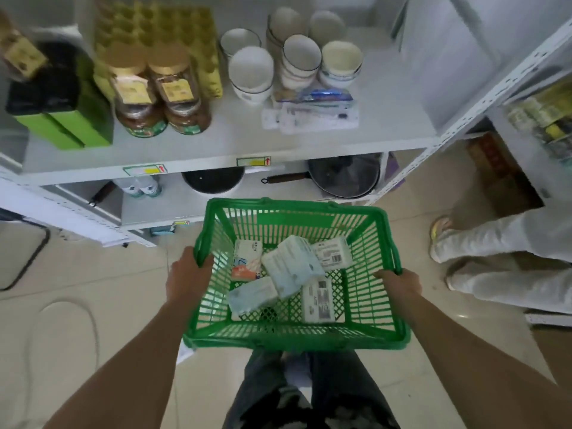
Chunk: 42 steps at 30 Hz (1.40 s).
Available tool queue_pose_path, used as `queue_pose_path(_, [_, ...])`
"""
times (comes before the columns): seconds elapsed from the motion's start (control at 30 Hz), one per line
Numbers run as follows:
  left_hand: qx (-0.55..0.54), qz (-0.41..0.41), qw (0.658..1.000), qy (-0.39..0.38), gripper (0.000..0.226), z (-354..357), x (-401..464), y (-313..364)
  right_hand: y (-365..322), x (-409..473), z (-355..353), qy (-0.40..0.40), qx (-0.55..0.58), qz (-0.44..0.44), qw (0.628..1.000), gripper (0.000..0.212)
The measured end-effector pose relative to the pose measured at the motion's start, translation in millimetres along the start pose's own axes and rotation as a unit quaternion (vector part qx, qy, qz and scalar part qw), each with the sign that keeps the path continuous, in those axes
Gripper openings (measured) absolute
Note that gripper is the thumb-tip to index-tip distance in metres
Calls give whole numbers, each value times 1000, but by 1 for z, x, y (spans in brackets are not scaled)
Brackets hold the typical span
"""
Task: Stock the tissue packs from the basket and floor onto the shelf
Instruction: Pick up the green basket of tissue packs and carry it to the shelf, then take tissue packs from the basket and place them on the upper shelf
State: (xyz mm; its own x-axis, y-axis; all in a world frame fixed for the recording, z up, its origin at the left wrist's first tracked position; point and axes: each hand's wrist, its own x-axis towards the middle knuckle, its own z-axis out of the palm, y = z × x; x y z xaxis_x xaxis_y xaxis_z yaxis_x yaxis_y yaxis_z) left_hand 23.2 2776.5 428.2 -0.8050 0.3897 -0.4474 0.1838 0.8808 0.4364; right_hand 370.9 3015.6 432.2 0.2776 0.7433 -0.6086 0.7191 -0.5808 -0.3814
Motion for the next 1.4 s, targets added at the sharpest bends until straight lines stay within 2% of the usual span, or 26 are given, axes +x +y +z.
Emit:
queue_pose_path(0.17, [30,-72,997,-30,29,38,43,-13,-34,59,45,-51,-35,-14,998,47])
queue_pose_path(0.33, [25,-130,991,-33,36,114,92,-33,-43,146,110,-70,-67,-13,995,53])
queue_pose_path(0.57, [42,-168,982,-69,42,238,179,-87,-18,259,226,-81,-94,-27,992,56])
queue_pose_path(0.8, [24,-176,981,-78,37,349,249,-154,19,343,330,-87,-114,-52,988,58])
queue_pose_path(1.03, [-27,-209,976,-48,35,412,279,-192,49,393,395,-74,-122,-52,988,53])
queue_pose_path(1.17, [-39,-214,976,-6,31,433,273,-201,68,402,410,-68,-111,-40,991,32])
queue_pose_path(1.27, [-37,-226,973,15,30,439,268,-196,72,400,412,-64,-119,-49,990,45])
queue_pose_path(1.33, [-52,-212,975,45,37,440,264,-187,66,393,411,-53,-119,-49,990,57])
queue_pose_path(1.4, [-31,-162,977,131,50,440,259,-178,57,383,411,34,-149,-105,983,65])
